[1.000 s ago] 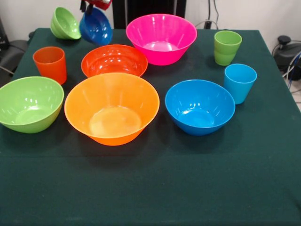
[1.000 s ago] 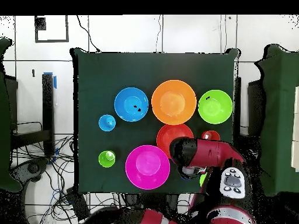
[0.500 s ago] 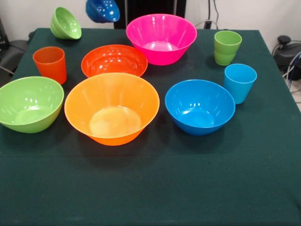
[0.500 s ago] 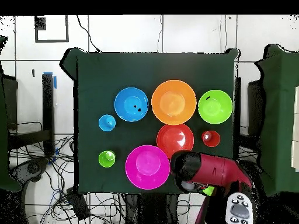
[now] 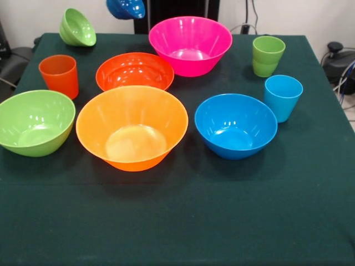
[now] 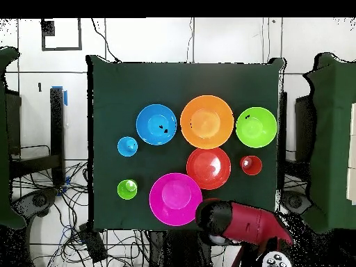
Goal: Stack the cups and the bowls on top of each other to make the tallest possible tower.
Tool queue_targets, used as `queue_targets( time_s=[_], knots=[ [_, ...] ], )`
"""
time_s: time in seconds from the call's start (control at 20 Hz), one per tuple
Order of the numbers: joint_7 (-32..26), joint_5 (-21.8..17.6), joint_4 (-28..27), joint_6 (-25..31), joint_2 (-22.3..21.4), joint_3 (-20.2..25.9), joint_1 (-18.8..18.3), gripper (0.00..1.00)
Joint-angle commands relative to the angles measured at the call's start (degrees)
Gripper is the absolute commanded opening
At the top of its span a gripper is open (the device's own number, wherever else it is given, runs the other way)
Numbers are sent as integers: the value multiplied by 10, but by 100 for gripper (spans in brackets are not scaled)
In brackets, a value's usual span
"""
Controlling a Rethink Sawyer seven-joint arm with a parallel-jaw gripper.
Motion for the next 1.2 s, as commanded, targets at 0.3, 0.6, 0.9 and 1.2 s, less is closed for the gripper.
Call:
queue_targets(
  time_s=[0.3,0.6,0.9,1.2],
  knots=[
    [120,-9,109,-234,64,29,-27,0],
    [131,-10,120,-291,87,22,-43,0],
    [145,-8,148,-353,95,2,-43,0],
    [144,-11,167,-407,116,-15,-46,0]
  ],
)
